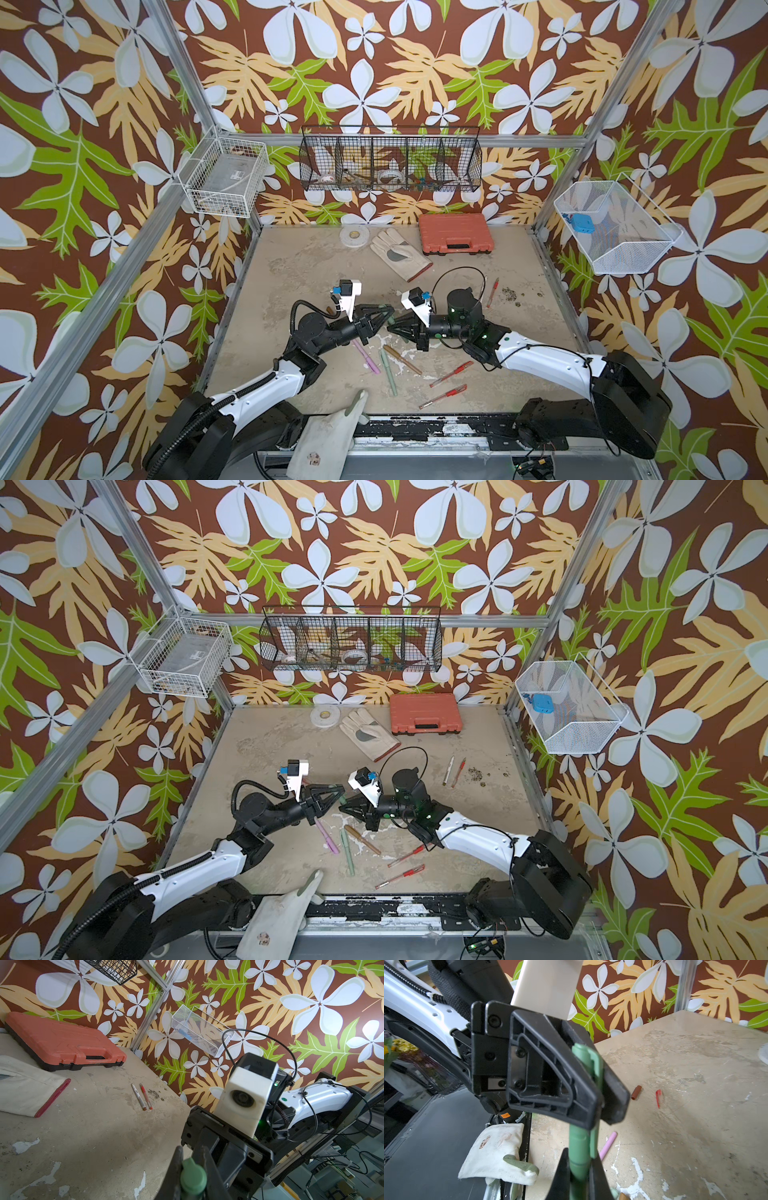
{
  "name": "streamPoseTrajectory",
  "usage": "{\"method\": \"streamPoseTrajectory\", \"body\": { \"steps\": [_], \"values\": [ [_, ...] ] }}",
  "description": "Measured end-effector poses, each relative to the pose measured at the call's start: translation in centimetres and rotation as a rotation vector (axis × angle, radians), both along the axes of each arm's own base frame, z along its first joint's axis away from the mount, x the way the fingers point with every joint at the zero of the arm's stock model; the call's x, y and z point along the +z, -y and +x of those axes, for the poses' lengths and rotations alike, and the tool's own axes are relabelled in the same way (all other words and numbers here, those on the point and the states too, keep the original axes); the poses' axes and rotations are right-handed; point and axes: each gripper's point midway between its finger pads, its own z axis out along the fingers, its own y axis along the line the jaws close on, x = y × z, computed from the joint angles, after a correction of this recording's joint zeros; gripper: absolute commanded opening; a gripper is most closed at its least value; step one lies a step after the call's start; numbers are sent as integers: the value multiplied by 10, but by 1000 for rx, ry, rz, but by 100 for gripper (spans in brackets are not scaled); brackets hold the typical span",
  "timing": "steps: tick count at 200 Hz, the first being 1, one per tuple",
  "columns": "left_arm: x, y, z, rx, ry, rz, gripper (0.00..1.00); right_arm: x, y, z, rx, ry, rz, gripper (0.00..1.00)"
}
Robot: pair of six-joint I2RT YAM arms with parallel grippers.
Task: Remove pen caps from pens
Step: Open the pen cap on the pen.
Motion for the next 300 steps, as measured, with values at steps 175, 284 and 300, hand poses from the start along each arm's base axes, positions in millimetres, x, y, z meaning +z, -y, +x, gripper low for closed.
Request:
{"method": "streamPoseTrajectory", "body": {
  "steps": [175,284,300],
  "values": [
    [-7,-7,8,30,-35,4,0,-6,-2,9,-151,138,-72,0],
    [-10,-12,7,24,-47,-12,0,-9,-5,7,-39,42,-48,0],
    [-10,-12,6,21,-46,-14,0,-9,-2,10,-92,69,-58,0]
  ]
}}
